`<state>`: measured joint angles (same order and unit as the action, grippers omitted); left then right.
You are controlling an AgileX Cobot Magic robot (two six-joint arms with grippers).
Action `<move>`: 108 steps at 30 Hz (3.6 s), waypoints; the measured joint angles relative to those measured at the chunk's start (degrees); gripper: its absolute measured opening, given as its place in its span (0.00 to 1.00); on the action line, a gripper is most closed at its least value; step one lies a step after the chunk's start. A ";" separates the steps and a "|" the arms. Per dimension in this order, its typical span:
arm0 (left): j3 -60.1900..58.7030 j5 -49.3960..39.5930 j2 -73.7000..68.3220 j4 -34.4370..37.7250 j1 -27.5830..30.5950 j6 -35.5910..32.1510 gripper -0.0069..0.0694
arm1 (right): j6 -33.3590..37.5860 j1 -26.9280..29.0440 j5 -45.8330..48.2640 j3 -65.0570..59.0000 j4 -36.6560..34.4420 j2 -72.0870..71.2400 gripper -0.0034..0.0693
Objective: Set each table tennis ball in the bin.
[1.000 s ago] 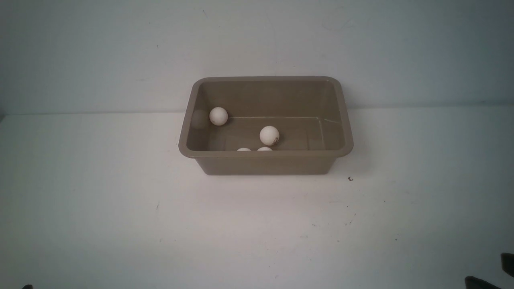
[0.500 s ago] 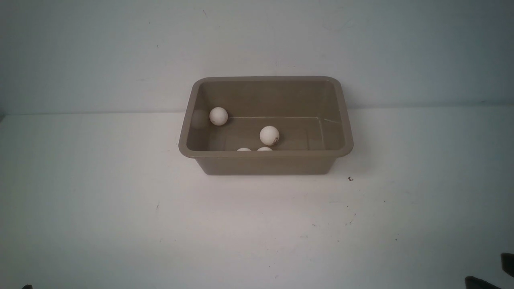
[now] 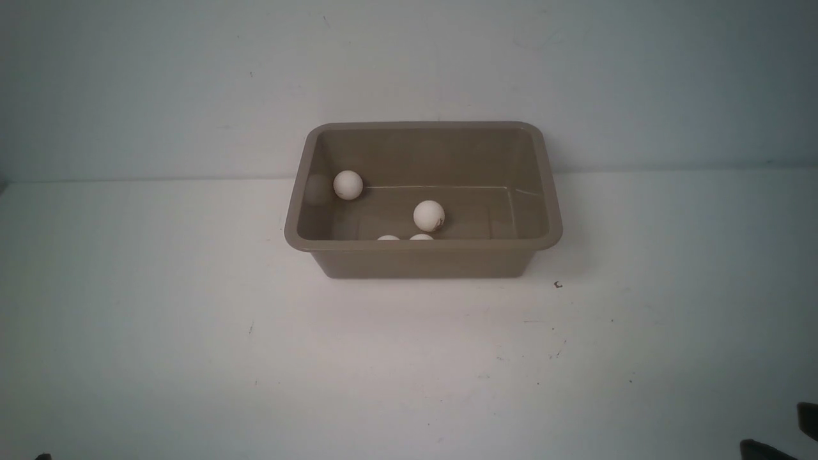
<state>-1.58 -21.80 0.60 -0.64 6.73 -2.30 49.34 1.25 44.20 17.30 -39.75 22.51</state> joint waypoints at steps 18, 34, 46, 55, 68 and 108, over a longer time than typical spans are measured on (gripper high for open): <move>0.00 -0.02 0.00 0.00 0.00 0.00 0.79 | 2.76 1.76 -25.42 -10.06 1.88 -13.73 0.63; 0.00 -0.02 0.00 0.00 0.00 0.00 0.79 | 2.61 3.25 -26.23 -10.88 0.94 -15.63 0.63; 0.00 -0.07 0.00 0.00 0.00 0.00 0.79 | -35.73 3.25 -16.88 -10.88 34.19 -19.46 0.63; 0.00 -0.07 0.00 -0.01 0.00 0.02 0.79 | -39.00 3.25 -14.23 -10.88 34.96 -23.14 0.63; 0.00 -0.07 0.00 -0.06 0.00 0.02 0.79 | -36.05 -5.02 -13.91 -14.42 35.44 -23.21 0.63; 0.00 -0.07 0.00 -0.06 0.00 0.02 0.79 | -48.19 -3.98 -20.75 -18.30 38.69 -23.21 0.63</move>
<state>-1.58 -21.86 0.60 -0.70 6.73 -2.28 1.15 -2.72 23.44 -1.01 -1.06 -0.70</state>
